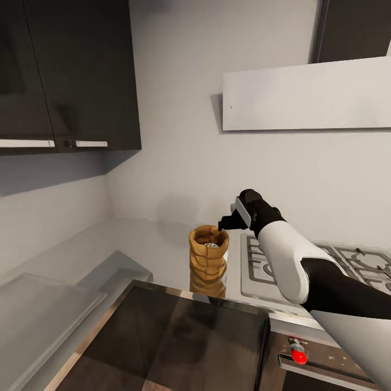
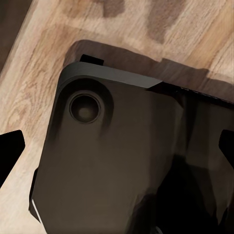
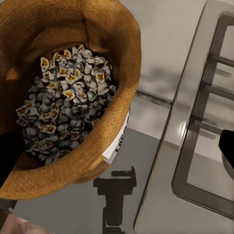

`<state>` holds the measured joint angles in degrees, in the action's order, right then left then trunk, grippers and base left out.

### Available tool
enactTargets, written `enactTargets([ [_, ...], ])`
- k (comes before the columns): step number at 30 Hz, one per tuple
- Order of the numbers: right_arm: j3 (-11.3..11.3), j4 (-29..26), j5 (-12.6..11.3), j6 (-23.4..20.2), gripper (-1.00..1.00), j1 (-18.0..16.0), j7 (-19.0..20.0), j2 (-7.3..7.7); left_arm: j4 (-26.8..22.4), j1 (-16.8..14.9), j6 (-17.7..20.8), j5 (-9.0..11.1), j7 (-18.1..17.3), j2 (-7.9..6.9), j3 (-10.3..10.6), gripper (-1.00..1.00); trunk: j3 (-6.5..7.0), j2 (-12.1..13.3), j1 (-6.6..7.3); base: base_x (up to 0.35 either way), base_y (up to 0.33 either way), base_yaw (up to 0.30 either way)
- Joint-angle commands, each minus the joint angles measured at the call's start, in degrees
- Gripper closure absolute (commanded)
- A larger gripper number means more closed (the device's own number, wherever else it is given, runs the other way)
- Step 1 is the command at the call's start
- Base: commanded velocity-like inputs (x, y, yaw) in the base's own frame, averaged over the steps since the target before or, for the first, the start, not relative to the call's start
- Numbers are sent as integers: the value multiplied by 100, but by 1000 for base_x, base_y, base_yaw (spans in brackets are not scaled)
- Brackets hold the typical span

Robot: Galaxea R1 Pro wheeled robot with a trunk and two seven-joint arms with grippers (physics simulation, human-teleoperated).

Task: In the kitchen, take the popcorn bag from the countertop, put it into the microwave, and heat it until the popcorn is cooked so the cooked popcorn ends up inside the bag.

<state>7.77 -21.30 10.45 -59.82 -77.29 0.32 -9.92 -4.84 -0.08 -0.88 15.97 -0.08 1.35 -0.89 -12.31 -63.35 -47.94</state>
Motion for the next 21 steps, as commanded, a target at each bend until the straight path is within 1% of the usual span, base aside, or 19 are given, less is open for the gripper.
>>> enactTargets([
  [1, 48, -2, 34, -18, -100, -5, 8, -7, -6, -1, -9, 25, -1, 3, -7, -100, -7, -5, 0, 0, 0, 0],
  [7, 49, -11, 42, -18, -100, -4, 20, -7, -13, -1, -9, 23, 6, 5, -6, -100, -7, -5, 0, 3, 0, 0],
  [13, 49, -6, 36, -18, -100, -5, 4, -7, -8, -1, -9, 14, 0, 5, 1, -100, -7, -5, 0, 86, -20, 0],
  [18, 47, -5, 36, -18, -100, -5, -1, -7, -8, -1, -9, 20, -1, 2, -4, -100, -7, -5, 0, 16, -5, 0],
  [20, 47, -6, 36, 181, -100, 51, -4, -7, -8, -1, -9, 20, -1, 4, -7, -100, -7, -5, 0, 2, -1, 0],
  [21, 47, -6, 36, 386, -100, 170, 1, -7, -8, -1, -9, 20, -1, 5, -7, -100, -7, -5, 0, 0, 0, 0],
])
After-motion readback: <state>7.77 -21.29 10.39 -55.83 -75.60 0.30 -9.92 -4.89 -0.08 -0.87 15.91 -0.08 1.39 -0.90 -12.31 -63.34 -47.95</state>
